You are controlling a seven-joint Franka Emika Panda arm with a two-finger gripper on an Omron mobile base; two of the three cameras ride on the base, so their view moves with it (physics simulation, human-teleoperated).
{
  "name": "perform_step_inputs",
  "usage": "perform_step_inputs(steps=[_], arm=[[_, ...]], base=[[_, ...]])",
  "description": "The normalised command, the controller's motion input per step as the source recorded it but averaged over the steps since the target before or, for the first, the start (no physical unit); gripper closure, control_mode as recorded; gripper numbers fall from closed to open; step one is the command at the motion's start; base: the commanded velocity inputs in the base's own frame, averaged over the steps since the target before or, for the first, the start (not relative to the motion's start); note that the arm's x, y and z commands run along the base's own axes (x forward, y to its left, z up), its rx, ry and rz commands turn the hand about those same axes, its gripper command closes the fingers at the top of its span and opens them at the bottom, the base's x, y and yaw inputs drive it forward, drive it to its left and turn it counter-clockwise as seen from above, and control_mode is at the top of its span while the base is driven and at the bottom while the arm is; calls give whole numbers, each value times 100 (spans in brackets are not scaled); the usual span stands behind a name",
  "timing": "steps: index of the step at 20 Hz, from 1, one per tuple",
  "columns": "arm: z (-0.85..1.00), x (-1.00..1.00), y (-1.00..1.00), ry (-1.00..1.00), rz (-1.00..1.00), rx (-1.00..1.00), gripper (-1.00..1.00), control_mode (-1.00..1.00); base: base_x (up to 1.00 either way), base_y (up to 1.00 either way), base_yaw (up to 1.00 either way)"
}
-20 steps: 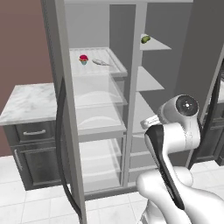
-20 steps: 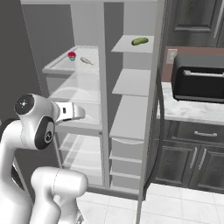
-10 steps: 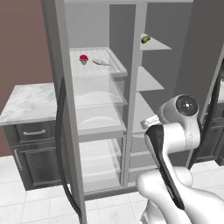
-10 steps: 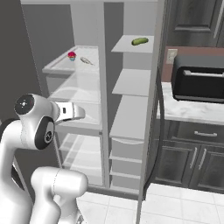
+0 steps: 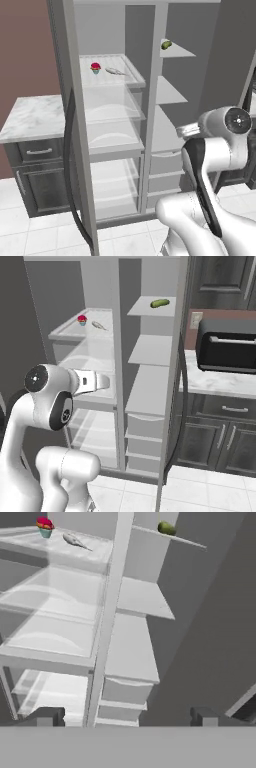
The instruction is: Pick up the frozen fish from the freezer, place it on any shelf in the fridge, and close the fridge and freezer doors when done.
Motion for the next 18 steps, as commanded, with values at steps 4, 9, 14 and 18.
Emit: perform_step_inputs(steps=[4, 9, 14, 18], arm=[[93, -19, -57, -31, -9, 2, -100, -100], [70, -14, -47, -28, -6, 6, -100, -100], [20, -77, -83, -35, 0, 33, -100, -100], [33, -84, -84, -11, -3, 44, -100, -100]], base=[[0, 0, 0], [0, 0, 0], [0, 0, 0], [0, 0, 0]])
